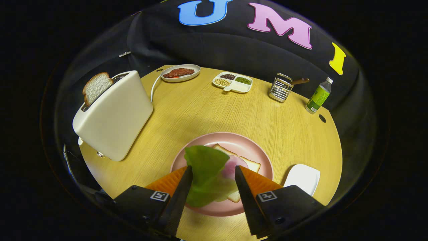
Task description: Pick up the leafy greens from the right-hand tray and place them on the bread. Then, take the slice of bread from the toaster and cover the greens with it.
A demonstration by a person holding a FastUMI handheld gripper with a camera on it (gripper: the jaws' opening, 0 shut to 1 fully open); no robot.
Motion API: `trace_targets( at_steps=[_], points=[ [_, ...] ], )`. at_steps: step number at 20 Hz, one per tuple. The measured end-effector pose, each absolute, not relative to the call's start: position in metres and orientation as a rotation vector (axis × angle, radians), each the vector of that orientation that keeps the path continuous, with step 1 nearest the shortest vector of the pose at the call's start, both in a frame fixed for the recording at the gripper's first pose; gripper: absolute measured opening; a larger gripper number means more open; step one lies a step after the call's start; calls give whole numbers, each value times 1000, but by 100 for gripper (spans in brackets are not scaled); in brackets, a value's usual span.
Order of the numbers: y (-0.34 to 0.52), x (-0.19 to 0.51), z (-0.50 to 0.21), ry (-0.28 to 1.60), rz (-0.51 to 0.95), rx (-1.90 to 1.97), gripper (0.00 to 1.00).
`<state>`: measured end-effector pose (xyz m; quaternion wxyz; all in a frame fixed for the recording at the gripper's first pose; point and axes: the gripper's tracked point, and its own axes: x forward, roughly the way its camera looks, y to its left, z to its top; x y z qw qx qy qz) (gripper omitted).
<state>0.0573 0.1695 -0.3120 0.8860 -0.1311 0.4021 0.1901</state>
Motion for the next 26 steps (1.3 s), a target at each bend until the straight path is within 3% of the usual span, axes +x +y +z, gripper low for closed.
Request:
trace_targets(
  at_steps=[6, 13, 26],
  points=[
    [168, 59, -303, 806, 377, -274, 100],
    [194, 53, -250, 669, 427, -279, 99],
    [377, 0, -126, 404, 782, -258, 98]
  ],
)
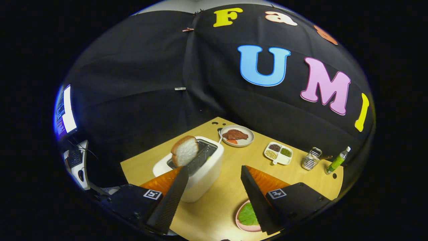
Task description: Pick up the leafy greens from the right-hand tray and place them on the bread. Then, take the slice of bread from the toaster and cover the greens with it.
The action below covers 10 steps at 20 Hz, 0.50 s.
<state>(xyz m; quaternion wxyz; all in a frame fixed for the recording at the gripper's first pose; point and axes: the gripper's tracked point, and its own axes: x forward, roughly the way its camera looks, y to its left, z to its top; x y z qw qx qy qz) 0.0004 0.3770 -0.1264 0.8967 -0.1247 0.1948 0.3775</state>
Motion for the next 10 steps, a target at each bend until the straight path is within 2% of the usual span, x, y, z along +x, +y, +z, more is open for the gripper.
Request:
trace_targets(
  at_steps=[10],
  points=[
    [473, -10, -145, 393, 896, -321, 98]
  ],
)
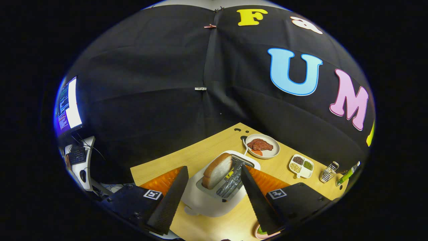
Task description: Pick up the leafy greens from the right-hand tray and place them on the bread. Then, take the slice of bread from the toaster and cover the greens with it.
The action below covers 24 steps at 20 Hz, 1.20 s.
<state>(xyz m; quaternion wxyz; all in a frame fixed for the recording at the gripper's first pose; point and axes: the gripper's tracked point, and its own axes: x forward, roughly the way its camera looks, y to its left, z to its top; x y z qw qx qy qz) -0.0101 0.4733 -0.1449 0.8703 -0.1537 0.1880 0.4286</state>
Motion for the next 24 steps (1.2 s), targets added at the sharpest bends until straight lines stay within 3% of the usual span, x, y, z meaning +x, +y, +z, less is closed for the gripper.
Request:
trace_targets(
  at_steps=[11, 15, 21, 22, 24],
  points=[
    [507, 30, -199, 460, 797, -370, 96],
    [511, 34, -208, 476, 778, -376, 77],
    [504, 40, -214, 511, 743, -383, 35],
    [501, 41, -213, 516, 734, -390, 24],
    [499, 39, -215, 547, 737, -360, 18]
  ],
)
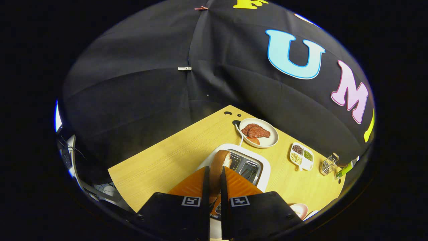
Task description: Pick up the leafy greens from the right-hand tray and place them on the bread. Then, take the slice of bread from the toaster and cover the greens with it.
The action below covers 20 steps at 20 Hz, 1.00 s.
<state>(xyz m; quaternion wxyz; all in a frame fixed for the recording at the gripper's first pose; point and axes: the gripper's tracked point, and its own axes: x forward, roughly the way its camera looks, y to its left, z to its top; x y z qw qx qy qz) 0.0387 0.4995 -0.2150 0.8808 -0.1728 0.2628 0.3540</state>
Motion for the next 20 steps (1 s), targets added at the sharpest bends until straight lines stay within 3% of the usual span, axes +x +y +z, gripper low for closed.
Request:
trace_targets(
  at_steps=[6, 20],
  points=[
    [498, 39, -204, 583, 775, -305, 11],
    [445, 64, -99, 448, 721, -120, 10]
  ],
)
